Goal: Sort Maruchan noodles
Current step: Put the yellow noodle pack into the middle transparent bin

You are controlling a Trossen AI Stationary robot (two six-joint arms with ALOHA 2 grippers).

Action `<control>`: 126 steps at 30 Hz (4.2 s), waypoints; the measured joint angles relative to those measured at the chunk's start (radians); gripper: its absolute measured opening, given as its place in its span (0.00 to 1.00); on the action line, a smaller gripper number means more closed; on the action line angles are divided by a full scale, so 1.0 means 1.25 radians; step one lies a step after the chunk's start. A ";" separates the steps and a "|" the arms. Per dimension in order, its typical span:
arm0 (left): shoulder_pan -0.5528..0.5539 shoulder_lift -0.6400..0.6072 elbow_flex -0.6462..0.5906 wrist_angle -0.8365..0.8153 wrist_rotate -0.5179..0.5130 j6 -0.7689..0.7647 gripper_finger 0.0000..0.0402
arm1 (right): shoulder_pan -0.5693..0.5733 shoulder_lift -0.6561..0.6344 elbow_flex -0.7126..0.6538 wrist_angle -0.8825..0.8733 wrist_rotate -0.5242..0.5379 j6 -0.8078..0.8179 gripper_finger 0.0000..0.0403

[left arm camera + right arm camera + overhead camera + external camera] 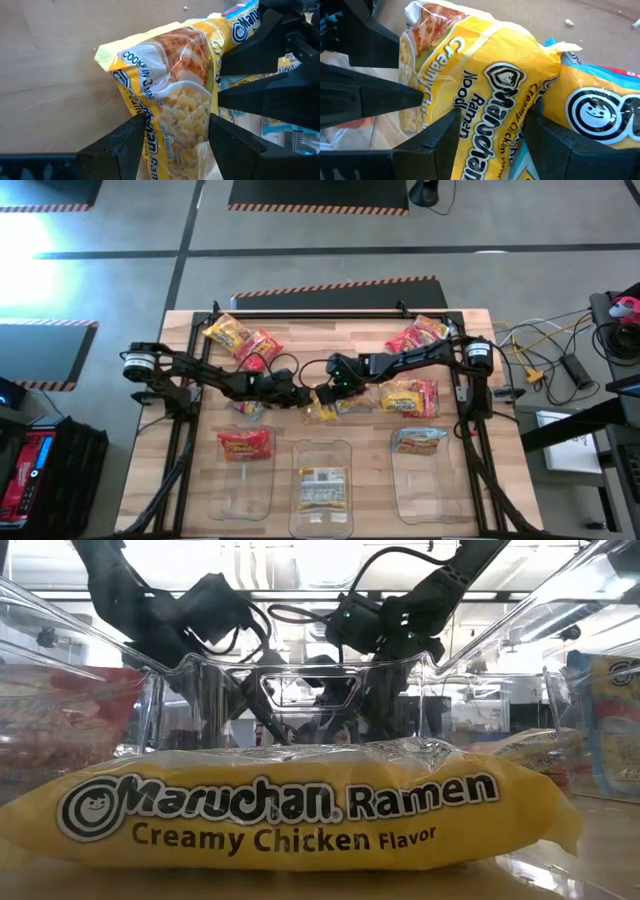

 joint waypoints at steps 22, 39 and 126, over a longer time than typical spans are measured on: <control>0.000 0.000 0.000 0.030 0.021 0.038 0.48 | -0.001 -0.004 0.017 0.014 0.000 -0.110 0.49; 0.001 0.000 0.017 0.035 -0.011 0.039 0.48 | -0.002 -0.006 0.017 -0.007 -0.003 -0.169 0.49; -0.005 0.073 -0.018 0.191 0.004 0.057 0.38 | -0.021 -0.008 0.025 -0.132 0.002 -0.223 0.49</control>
